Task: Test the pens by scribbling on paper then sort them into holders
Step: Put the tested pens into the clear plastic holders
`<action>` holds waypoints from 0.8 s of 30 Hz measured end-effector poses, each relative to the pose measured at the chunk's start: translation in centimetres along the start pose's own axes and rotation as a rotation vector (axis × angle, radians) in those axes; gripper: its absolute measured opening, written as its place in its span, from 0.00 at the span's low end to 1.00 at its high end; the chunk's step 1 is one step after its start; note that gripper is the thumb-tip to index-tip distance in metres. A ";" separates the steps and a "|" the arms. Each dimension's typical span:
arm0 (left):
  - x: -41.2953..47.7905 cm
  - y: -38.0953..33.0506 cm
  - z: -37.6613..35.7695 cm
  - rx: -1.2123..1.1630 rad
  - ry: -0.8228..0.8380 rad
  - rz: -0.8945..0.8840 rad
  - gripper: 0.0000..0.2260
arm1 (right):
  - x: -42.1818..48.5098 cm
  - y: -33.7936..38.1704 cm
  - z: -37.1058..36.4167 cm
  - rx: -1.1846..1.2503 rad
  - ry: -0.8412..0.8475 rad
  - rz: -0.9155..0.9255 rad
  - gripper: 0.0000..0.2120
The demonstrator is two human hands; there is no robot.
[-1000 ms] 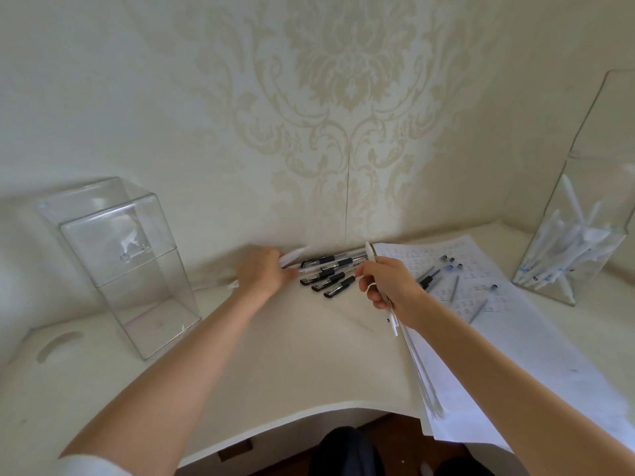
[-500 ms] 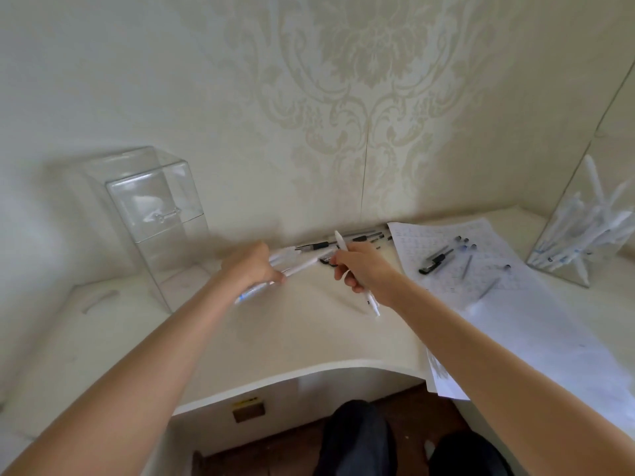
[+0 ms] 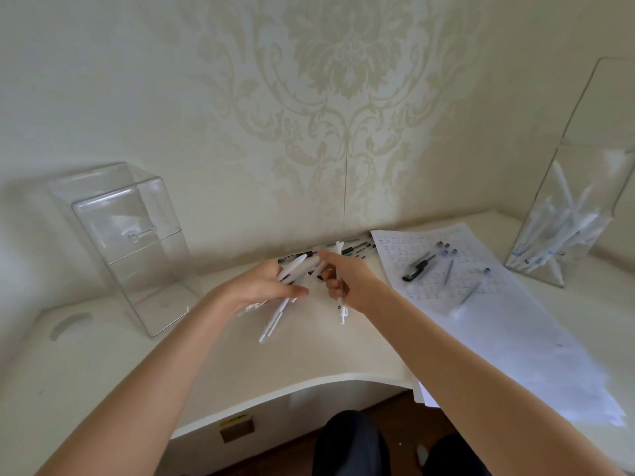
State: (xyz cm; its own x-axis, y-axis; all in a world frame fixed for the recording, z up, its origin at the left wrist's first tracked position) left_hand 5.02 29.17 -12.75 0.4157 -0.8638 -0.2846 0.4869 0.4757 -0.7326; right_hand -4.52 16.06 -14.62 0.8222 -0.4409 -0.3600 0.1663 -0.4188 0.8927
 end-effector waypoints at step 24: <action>11.3 -16.4 -6.8 -0.783 -0.041 -0.298 0.16 | -7.4 8.6 14.6 -0.485 -0.259 0.327 0.09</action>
State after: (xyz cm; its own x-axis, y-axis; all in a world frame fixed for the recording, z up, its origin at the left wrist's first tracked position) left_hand -3.48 10.44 -8.17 0.3892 -0.9211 0.0003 -0.0873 -0.0372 -0.9955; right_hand -17.09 4.12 -8.27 0.7238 -0.6883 -0.0481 0.2071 0.1502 0.9667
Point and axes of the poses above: each hand's wrist, its own x-axis towards the middle knuckle, its own z-axis out of the back of the hand, y = z × x, the point moved 2 cm from there along x, towards the middle knuckle, and after that the axes turned 8 degrees about y, right-handed, at the moved point
